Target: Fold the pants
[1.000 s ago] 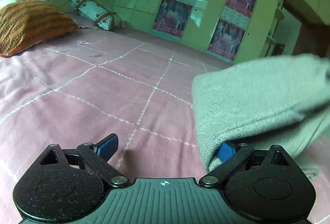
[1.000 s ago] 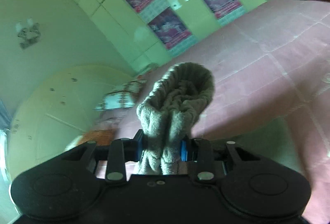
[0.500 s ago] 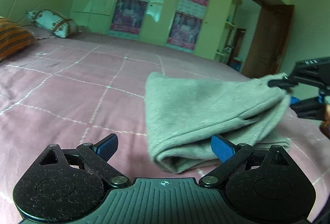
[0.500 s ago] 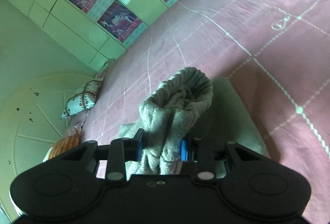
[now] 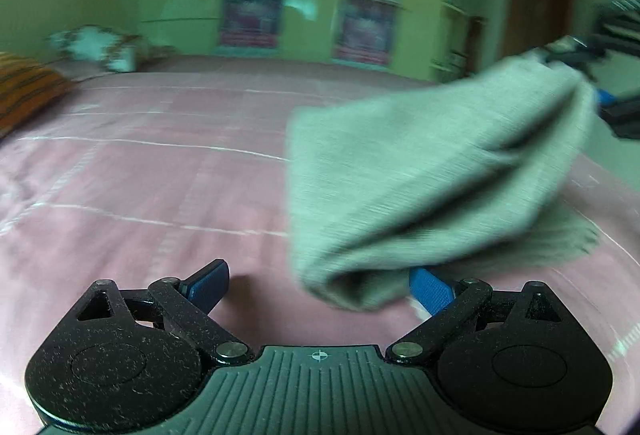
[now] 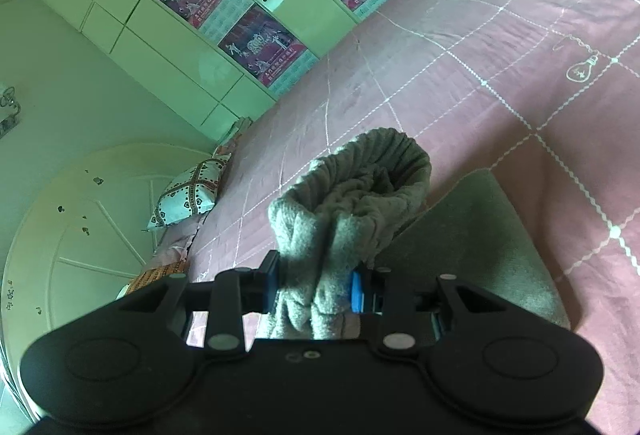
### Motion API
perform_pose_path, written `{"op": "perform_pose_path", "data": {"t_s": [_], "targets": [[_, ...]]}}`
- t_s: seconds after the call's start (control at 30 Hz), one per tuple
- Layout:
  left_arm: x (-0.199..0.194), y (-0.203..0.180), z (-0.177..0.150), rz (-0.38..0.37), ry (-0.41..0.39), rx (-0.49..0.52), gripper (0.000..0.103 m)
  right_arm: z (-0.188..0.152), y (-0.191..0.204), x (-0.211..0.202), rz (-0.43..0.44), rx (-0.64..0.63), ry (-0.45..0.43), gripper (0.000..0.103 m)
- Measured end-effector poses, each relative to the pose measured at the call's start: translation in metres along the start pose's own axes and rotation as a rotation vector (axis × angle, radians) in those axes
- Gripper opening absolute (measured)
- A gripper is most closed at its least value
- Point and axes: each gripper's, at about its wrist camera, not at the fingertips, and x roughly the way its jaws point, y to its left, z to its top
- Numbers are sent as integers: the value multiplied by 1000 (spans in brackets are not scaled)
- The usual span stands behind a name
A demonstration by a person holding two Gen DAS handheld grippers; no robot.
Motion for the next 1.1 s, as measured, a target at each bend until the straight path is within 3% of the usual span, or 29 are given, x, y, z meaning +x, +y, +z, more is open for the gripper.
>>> {"op": "perform_pose_path", "data": {"t_s": [0.1,0.13,0.3,0.37,0.4,0.43,0.47,0.5,0.67,0.83,0.9,0.93,0.97,1.0,1.1], "targets": [[3,27,2,97,20,-153,96,5,4,2,-12,-17,16,25],[3,35,2,72,18,-210,96,8,6,1,-5,-27,15,25],[-6,24,2,104,-36,-159,96,8,13,-25,60,-86,-54,25],[-4,27,0,98,-8,-170,96,-8,-18,-25,3,-75,-65,25],[-1,26,0,104,13,-165,96,-17,-45,-11,-73,-28,-19,25],[2,24,0,106,29,-157,97,-24,-76,9,-164,80,89,25],[2,23,0,107,28,-151,98,-31,-98,19,-187,178,138,24],[0,23,-1,112,28,-152,98,-34,-104,15,-149,192,94,24],[-3,29,0,95,1,-192,98,-27,-77,17,-166,79,92,25],[1,26,-1,106,-4,-171,98,-13,-47,-4,-41,-45,-19,25],[7,23,-2,109,37,-142,101,-20,-60,10,-110,-71,9,25],[7,21,-2,108,41,-128,102,-25,-82,23,-178,22,84,26],[5,19,-1,110,41,-121,102,-31,-102,26,-173,122,108,25],[5,19,-1,112,47,-121,102,-34,-104,21,-141,117,83,25],[0,22,0,87,58,-135,102,-43,-89,12,-152,1,77,32]]}}
